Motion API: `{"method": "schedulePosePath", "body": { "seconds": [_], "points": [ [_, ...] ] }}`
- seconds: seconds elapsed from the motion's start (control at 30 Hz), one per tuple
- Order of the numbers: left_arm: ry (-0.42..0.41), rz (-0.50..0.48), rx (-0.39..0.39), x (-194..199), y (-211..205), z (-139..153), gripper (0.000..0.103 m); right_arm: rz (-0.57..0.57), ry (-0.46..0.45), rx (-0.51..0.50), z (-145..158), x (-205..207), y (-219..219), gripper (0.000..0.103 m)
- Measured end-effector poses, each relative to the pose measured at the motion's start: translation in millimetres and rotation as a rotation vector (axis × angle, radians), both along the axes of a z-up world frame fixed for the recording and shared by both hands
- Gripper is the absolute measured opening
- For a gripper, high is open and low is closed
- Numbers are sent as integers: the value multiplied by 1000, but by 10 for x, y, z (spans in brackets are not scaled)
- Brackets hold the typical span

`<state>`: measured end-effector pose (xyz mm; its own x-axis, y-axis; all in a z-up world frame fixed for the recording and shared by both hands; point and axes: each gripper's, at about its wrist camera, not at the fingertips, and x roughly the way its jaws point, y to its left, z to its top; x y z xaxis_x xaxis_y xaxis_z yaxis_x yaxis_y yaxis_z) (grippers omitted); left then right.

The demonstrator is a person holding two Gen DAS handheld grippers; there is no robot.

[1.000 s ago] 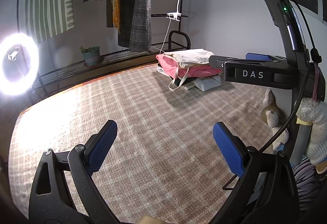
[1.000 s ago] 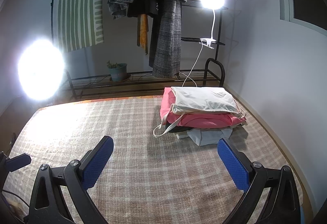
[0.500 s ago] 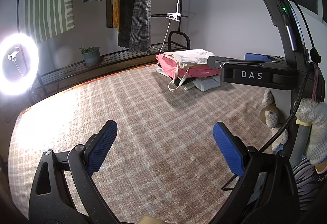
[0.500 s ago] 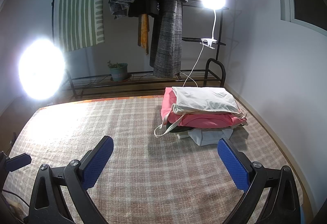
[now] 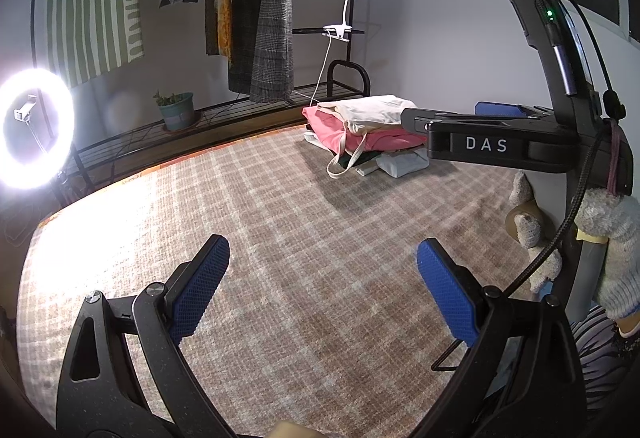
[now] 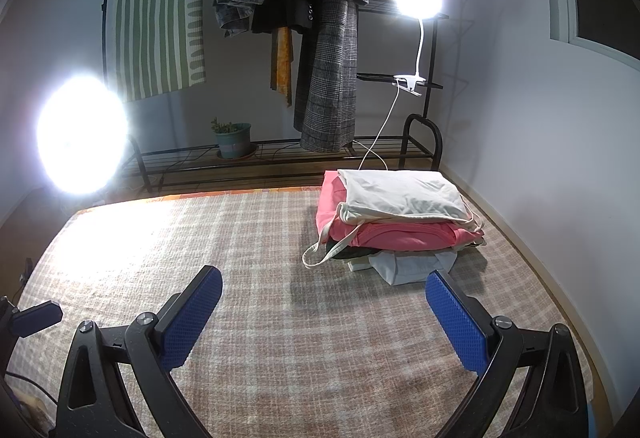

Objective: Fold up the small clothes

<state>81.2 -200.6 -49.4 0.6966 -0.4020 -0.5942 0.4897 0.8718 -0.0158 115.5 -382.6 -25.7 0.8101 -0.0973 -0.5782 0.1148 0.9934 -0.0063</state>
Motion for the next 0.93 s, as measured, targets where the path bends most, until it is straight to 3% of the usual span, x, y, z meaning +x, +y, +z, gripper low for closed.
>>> {"method": "schedulePosePath", "body": {
  "seconds": [0.4, 0.73, 0.93],
  "points": [
    [-26, -8, 15, -66, -33, 73, 97, 0, -1, -1, 1, 4, 3, 103],
    [20, 17, -6, 6, 38, 41, 97, 0, -4, -3, 19, -2, 38, 103],
    [-11, 29, -3, -11, 72, 46, 97, -1, -6, 0, 28, 1, 56, 103]
  ]
}}
